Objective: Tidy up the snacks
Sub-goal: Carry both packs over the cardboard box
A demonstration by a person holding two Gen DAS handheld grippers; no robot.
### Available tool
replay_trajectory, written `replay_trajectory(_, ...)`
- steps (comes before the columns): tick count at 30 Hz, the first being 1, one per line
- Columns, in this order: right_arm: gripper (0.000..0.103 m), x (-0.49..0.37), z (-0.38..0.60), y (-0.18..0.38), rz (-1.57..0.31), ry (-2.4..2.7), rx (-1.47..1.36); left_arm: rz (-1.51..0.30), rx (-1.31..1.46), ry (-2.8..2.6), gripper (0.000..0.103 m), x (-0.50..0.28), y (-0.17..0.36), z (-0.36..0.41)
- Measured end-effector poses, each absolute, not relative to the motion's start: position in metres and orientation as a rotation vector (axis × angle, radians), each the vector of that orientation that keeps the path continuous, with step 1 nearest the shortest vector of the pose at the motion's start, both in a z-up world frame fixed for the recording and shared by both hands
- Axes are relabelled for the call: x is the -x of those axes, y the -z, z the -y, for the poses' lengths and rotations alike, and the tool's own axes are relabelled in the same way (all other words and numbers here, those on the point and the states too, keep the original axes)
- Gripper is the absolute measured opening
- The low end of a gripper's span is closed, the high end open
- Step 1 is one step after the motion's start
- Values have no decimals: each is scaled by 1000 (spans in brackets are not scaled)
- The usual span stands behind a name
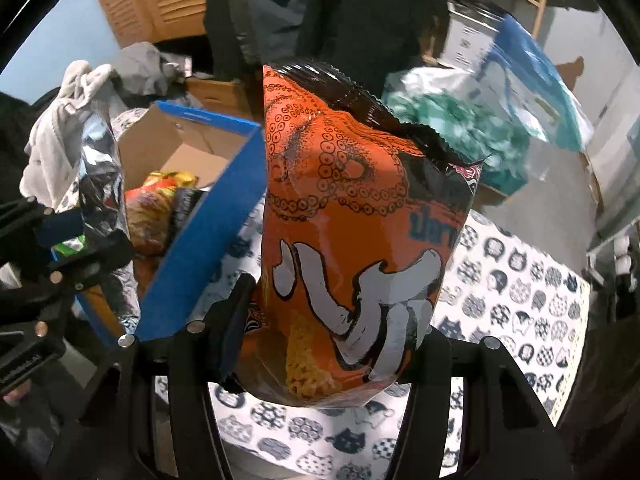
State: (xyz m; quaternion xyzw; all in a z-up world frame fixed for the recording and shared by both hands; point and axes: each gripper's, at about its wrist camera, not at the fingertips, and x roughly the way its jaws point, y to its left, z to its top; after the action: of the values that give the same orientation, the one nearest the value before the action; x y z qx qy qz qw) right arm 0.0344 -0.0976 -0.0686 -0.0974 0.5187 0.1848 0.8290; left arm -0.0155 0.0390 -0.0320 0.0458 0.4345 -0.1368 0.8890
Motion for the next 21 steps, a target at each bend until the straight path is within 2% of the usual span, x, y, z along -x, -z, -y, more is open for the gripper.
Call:
replay_trajectory(11, 56, -55, 27, 67, -1098, -477, 245, -891, -20, 191, 30, 10, 27, -111)
replay_trajectory(21, 56, -82, -41, 83, -1159, -583, 287, -961, 66, 80, 30, -10, 50, -172)
